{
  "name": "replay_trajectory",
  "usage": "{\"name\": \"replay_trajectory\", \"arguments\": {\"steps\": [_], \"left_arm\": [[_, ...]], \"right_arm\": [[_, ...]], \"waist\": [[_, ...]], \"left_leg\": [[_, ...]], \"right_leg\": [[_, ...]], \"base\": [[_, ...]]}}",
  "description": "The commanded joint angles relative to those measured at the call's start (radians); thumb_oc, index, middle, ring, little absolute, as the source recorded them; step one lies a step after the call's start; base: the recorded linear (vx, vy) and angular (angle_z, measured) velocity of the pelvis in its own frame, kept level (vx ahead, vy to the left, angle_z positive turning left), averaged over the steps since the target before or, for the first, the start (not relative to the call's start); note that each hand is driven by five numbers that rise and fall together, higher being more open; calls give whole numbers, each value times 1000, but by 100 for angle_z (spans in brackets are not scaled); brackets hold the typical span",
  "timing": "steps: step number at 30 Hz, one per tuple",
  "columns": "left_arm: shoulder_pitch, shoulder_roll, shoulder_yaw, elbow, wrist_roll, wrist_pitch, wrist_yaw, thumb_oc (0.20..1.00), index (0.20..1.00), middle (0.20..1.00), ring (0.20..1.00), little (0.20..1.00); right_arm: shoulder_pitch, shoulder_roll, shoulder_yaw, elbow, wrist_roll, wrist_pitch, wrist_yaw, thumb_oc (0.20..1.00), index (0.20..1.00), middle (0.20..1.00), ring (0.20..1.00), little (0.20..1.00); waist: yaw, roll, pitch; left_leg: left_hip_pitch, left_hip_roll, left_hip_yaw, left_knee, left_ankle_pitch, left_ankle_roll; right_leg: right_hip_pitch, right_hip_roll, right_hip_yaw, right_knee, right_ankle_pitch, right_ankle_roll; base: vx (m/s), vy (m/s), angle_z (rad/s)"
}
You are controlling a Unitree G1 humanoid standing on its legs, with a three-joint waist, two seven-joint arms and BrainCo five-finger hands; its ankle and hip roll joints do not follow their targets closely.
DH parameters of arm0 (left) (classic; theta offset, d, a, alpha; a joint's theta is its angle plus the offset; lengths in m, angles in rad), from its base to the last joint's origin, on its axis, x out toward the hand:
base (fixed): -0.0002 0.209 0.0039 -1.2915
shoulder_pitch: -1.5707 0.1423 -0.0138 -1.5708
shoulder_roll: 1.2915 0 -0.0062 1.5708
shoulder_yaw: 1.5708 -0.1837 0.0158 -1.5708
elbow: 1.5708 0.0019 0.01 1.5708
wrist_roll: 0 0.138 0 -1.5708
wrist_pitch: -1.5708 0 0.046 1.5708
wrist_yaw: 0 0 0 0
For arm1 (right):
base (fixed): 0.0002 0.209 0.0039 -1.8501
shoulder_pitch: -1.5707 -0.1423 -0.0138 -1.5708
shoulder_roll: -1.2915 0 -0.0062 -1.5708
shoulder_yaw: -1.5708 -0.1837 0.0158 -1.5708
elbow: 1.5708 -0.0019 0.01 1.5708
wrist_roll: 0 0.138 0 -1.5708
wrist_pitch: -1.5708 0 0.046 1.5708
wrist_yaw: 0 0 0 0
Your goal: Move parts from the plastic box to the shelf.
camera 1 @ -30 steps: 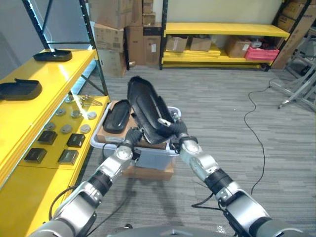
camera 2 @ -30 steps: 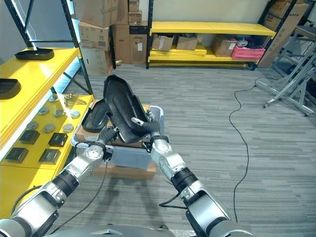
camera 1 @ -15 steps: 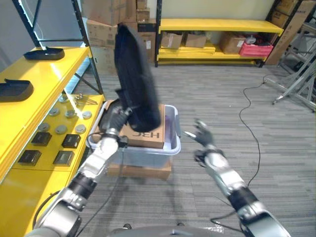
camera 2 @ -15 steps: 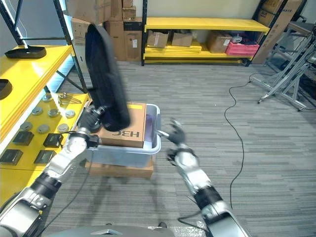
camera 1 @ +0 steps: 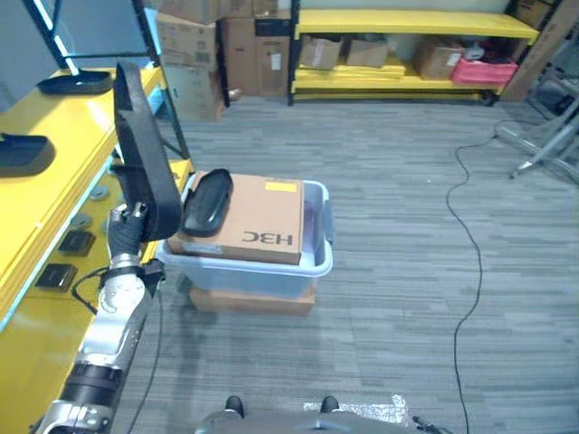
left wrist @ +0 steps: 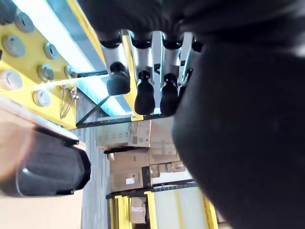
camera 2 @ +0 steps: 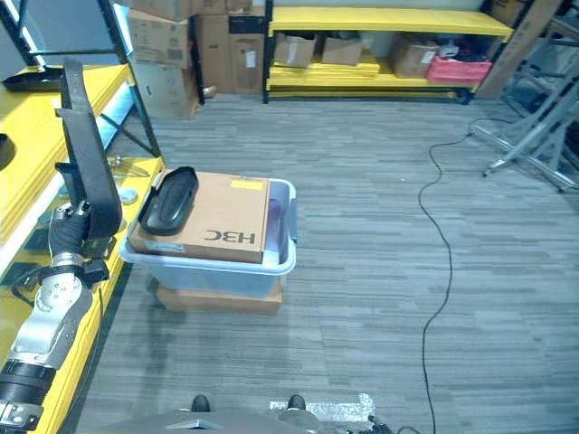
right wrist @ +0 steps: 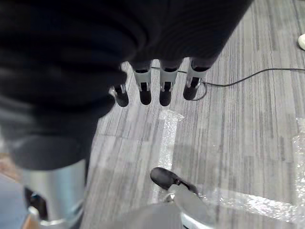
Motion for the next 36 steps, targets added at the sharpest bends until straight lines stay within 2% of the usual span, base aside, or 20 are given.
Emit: {"name": "replay_trajectory", "arguments": {"steps": [1, 5, 8, 9, 10, 12, 13, 16, 17, 21, 25, 26, 27, 28, 29, 31, 32, 33, 35, 36], "left_arm": [[-73, 39, 77, -10, 76, -82, 102, 200, 200, 200, 200, 200], [-17, 71, 147, -26, 152, -110, 181, 200, 200, 200, 200, 200], [8, 77, 174, -65, 177, -112, 177, 200, 200, 200, 200, 200], [20, 83, 180, -97, 190, -115, 149, 200, 200, 200, 200, 200], [25, 85, 181, -113, 202, -111, 139, 200, 200, 200, 200, 200], [30, 86, 179, -124, 222, -102, 139, 200, 200, 200, 200, 200], [40, 96, 183, -125, 226, -96, 134, 200, 200, 200, 200, 200], [74, 100, 209, -128, 208, -94, 140, 200, 200, 200, 200, 200], [97, 104, 230, -126, 207, -105, 137, 200, 200, 200, 200, 200], [126, 106, 258, -122, 199, -134, 92, 200, 200, 200, 200, 200], [105, 122, 238, -107, 179, -152, 32, 200, 200, 200, 200, 200], [100, 124, 232, -104, 175, -154, 28, 200, 200, 200, 200, 200], [82, 132, 206, -97, 174, -166, 16, 200, 200, 200, 200, 200], [69, 137, 190, -104, 172, -157, 9, 200, 200, 200, 200, 200], [65, 137, 186, -108, 169, -150, 10, 200, 200, 200, 200, 200], [40, 139, 162, -115, 171, -135, 21, 200, 200, 200, 200, 200], [10, 143, 144, -118, 170, -109, 43, 200, 200, 200, 200, 200], [-7, 148, 133, -118, 160, -101, 49, 200, 200, 200, 200, 200], [-17, 152, 127, -120, 154, -94, 55, 200, 200, 200, 200, 200], [-29, 148, 109, -134, 163, -88, 58, 200, 200, 200, 200, 200]], "right_arm": [[-76, -30, 35, 65, -35, -77, -14, 1000, 1000, 1000, 1000, 1000], [-102, -41, 57, 74, -92, -85, 4, 1000, 1000, 1000, 1000, 1000], [-95, -29, 61, 82, -77, -91, -3, 1000, 1000, 1000, 1000, 1000], [-83, -15, 57, 86, -46, -95, -11, 1000, 1000, 1000, 1000, 1000], [-75, -6, 58, 85, -30, -95, -18, 1000, 1000, 1000, 1000, 1000], [-68, 1, 62, 83, -13, -93, -25, 1000, 1000, 1000, 1000, 1000], [-66, 15, 69, 81, 6, -69, -31, 1000, 1000, 1000, 1000, 1000], [-79, 34, 75, 102, 7, -27, -32, 1000, 1000, 1000, 1000, 1000], [-88, 48, 71, 129, 6, -30, -25, 1000, 1000, 1000, 1000, 1000], [-105, 68, 69, 154, 0, -49, -24, 1000, 1000, 1000, 1000, 1000], [-122, 67, 44, 142, 70, -57, -27, 1000, 1000, 1000, 1000, 1000], [-124, 66, 40, 141, 78, -61, -26, 1000, 1000, 1000, 1000, 1000], [-128, 62, 30, 137, 122, -64, -27, 1000, 1000, 1000, 1000, 1000], [-134, 57, 23, 130, 155, -58, -24, 1000, 1000, 1000, 1000, 1000], [-137, 55, 21, 128, 162, -56, -22, 1000, 1000, 1000, 1000, 1000], [-143, 47, 11, 124, 183, -61, -5, 1000, 1000, 1000, 1000, 1000], [-150, 42, 8, 123, 185, -65, 12, 1000, 1000, 1000, 1000, 1000], [-154, 39, 2, 131, 191, -71, 21, 1000, 1000, 1000, 1000, 1000], [-157, 38, -4, 139, 198, -79, 28, 1000, 1000, 1000, 1000, 1000], [-160, 39, -28, 166, 210, -93, 43, 1000, 1000, 1000, 1000, 1000]], "waist": [[29, -8, -30], [63, 1, -12], [71, 7, 1], [69, 17, 13], [64, 22, 15], [62, 26, 14], [69, 33, 12], [103, 40, 6], [133, 41, 2], [181, 40, -14], [177, 39, -21], [174, 37, -20], [152, 36, -14], [136, 35, -9], [131, 34, -7], [104, 38, 7], [81, 48, 24], [70, 40, 32], [63, 36, 38], [43, 13, 47]], "left_leg": [[-61, 32, 4, 93, -62, -17], [-109, 51, 1, 139, -52, -36], [-140, 49, 65, 174, -65, -48], [-174, 60, 179, 183, -32, -52], [-194, 71, 239, 190, -10, -54], [-211, 80, 284, 194, 7, -53], [-219, 73, 328, 180, 0, -35], [-224, 27, 301, 164, -25, -6], [-234, -2, 266, 168, -40, 11], [-222, -60, 213, 161, -80, 53], [-197, -136, 149, 167, -135, 126], [-195, -145, 142, 169, -141, 134], [-183, -173, 105, 174, -160, 158], [-171, -188, 77, 171, -167, 170], [-169, -192, 70, 170, -169, 173], [-154, -197, 5, 171, -165, 164], [-138, -171, -29, 171, -148, 146], [-131, -164, -53, 172, -155, 133], [-126, -156, -71, 171, -159, 124], [-114, -160, -115, 176, -187, 113]], "right_leg": [[-34, 16, -30, 76, -119, 15], [-25, 23, -74, 84, -139, -4], [-4, 22, -121, 80, -150, 2], [3, 15, -192, 94, -154, 2], [5, 12, -234, 103, -159, -1], [7, 9, -270, 113, -166, -5], [7, 5, -307, 144, -184, -11], [7, -4, -310, 195, -218, -14], [16, -10, -303, 222, -243, -15], [37, -48, -303, 313, -303, -2], [-45, -143, -233, 636, -248, 43], [-61, -152, -219, 668, -236, 49], [-124, -152, -139, 822, -199, 64], [-171, -136, -78, 883, -175, 66], [-185, -131, -63, 893, -168, 65], [-254, -88, 16, 840, -164, 47], [-294, -79, 54, 696, -123, 23], [-291, -78, 83, 539, -99, 30], [-276, -73, 97, 429, -84, 35], [-274, -77, 185, 161, 3, 69]], "base": [[-39, -113, 32], [35, -55, 46], [54, 2, 55], [-55, 36, 122], [-53, 33, 163], [16, 69, 162], [70, 146, 149], [140, 193, 100], [190, 209, 44], [201, 193, 32], [187, 210, 85], [186, 197, 85], [170, 117, 74], [160, 83, 79], [136, -50, 105], [143, -208, 125], [171, -395, 100], [179, -431, 77], [168, -302, 72], [299, -458, 64]]}}
